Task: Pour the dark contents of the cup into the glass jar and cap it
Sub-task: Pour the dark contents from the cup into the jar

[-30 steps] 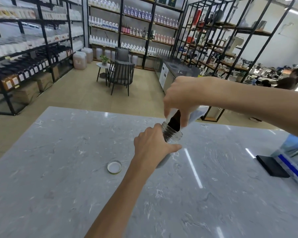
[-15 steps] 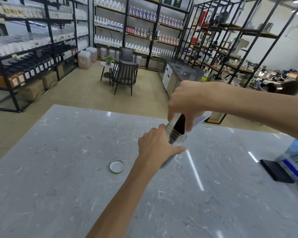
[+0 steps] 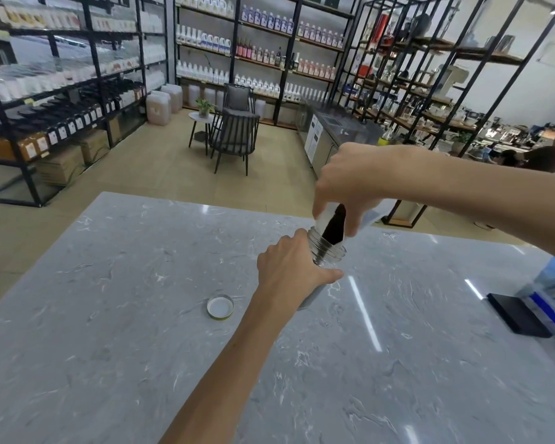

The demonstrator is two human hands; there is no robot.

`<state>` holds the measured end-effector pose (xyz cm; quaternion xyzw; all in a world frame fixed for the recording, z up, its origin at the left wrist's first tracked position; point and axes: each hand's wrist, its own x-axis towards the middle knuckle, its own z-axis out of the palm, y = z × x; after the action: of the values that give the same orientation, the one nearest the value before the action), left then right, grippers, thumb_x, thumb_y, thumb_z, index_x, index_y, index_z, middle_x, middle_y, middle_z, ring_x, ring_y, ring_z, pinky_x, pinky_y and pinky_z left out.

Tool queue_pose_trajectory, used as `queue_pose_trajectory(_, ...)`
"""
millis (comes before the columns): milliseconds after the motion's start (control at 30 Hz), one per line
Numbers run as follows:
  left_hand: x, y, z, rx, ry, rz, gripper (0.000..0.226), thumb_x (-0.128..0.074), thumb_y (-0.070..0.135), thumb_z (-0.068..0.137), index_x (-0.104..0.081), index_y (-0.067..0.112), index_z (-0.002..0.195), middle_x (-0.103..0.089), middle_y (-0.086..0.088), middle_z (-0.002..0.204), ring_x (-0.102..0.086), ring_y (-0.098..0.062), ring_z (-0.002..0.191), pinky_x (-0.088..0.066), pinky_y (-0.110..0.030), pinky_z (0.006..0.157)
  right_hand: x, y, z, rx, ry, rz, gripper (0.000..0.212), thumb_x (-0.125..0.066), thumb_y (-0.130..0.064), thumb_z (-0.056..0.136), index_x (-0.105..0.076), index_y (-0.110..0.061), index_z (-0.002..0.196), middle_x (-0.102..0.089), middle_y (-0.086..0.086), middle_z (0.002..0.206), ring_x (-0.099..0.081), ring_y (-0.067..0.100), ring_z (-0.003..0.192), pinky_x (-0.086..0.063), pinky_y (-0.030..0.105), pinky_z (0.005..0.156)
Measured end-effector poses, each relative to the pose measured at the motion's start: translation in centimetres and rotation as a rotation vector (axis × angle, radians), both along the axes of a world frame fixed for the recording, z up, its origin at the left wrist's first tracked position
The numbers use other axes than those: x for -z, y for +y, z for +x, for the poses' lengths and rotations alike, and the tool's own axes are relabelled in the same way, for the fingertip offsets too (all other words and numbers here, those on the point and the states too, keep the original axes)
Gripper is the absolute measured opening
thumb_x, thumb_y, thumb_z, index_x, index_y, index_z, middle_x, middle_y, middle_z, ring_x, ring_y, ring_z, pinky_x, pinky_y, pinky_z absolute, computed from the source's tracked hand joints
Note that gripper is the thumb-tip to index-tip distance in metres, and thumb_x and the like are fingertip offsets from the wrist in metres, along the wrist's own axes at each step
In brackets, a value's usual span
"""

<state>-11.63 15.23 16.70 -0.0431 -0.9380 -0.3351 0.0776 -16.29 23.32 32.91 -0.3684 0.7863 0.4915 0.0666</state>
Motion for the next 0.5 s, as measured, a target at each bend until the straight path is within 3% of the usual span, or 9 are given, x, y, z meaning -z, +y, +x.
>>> queue_pose_trajectory(233,0.04,0.18,-0.10,-0.018,0.003,0.029,0.069,-0.076,0.069,0.072,-0.055,0.020,0.116,-0.067,-0.002,0.108,-0.063,-0.028,0.099,-0.038,-0.035,0.076,-0.13,-0.49,-0.27,0.023,0.009,0.020,0.075,-0.072,-0.073,0.069,-0.051,-0.048,0.136,-0.067,-0.019,0.111,-0.048,0.014,0.081,-0.032,0.029,0.068)
queue_pose_trajectory(367,0.14,0.02,-0.07,-0.013,-0.005,-0.001,0.071,-0.077,0.068,0.072,-0.053,0.019,0.118,-0.066,-0.004,0.111,-0.063,-0.030,0.102,-0.035,-0.035,0.076,0.36,-0.41,-0.38,0.008,-0.020,0.029,0.073,-0.072,-0.072,0.068,-0.052,-0.049,0.134,-0.064,-0.020,0.100,-0.047,0.014,0.081,-0.032,0.030,0.068)
queue_pose_trajectory(500,0.29,-0.02,-0.03,-0.022,-0.009,0.015,0.071,-0.076,0.069,0.072,-0.054,0.019,0.117,-0.066,-0.004,0.111,-0.063,-0.029,0.102,-0.035,-0.034,0.076,0.47,-0.35,-0.49,0.001,0.014,0.004,0.074,-0.073,-0.071,0.069,-0.050,-0.047,0.136,-0.067,-0.018,0.110,-0.046,0.014,0.080,-0.032,0.029,0.067)
